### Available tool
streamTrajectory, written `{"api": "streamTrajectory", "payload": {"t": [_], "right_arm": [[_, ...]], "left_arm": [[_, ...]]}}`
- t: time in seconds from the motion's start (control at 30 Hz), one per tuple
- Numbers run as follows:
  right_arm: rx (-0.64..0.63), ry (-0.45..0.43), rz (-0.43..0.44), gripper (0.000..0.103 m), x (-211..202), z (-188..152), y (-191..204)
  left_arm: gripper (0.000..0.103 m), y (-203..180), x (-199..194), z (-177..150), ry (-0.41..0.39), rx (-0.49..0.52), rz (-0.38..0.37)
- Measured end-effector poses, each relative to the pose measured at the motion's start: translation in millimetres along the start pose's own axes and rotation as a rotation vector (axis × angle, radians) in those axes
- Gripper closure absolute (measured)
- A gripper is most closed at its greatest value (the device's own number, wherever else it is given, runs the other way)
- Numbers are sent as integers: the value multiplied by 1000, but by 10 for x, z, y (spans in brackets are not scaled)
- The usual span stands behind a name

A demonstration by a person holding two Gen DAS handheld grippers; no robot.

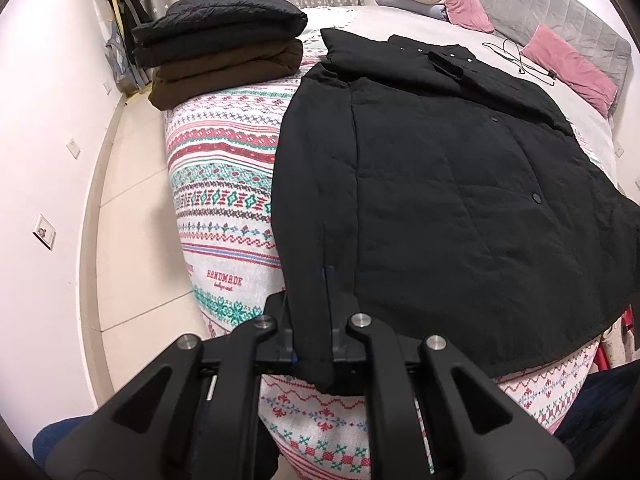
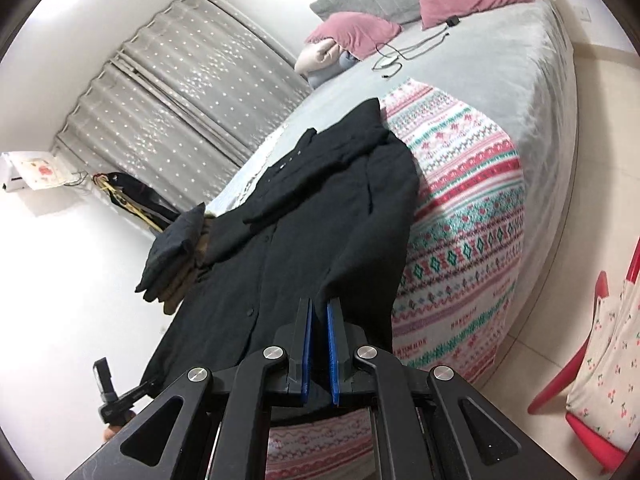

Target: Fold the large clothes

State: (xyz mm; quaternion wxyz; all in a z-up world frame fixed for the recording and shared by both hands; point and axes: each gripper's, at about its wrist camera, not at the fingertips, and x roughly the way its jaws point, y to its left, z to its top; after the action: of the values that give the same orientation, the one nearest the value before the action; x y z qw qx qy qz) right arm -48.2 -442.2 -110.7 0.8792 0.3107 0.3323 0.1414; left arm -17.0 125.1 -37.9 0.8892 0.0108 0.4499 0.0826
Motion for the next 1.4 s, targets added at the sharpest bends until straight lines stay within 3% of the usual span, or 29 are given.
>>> {"api": "streamTrajectory", "payload": {"t": [0.3, 0.83, 0.97, 1.2, 1.4], "right_arm": [[-38, 24, -60, 97, 140, 9, 86], [69, 175, -179, 93, 375, -108, -255], [58, 121, -180, 96, 273, -112, -223], [121, -30, -38, 99, -35, -1, -204], [134, -71, -7, 101, -120, 60, -175]], "left_arm": [[93, 3, 8, 9, 0, 1, 4], [93, 75, 51, 7, 14, -33, -31], [94, 127, 15, 29, 4, -62, -61], [95, 177, -97, 85, -27, -87, -109], [95, 226, -99, 114, -14, -122, -147]]}}
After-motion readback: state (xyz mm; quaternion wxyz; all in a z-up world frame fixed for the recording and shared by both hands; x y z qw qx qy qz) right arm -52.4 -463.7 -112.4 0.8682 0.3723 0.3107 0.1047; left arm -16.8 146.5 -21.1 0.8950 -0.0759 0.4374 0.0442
